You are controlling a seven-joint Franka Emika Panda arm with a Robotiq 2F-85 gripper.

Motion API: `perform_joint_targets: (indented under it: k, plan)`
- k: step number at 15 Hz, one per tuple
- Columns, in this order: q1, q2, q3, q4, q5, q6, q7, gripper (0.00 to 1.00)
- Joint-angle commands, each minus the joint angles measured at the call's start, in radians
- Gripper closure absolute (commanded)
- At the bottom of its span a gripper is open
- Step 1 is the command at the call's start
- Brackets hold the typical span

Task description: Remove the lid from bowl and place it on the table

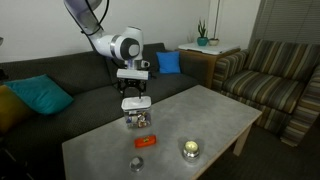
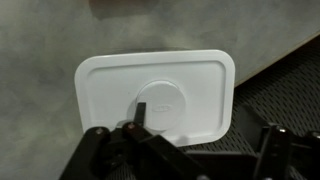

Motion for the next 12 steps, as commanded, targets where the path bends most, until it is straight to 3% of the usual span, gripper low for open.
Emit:
perform_joint_targets:
  k: [1, 12]
  plan:
    - [-0.009, -0.011, -0.01, -0.043, -0.029, 0.066, -0.036, 0.0]
    - [0.002, 0.047, -0.042, -0.02, -0.046, 0.209, 0.0, 0.0]
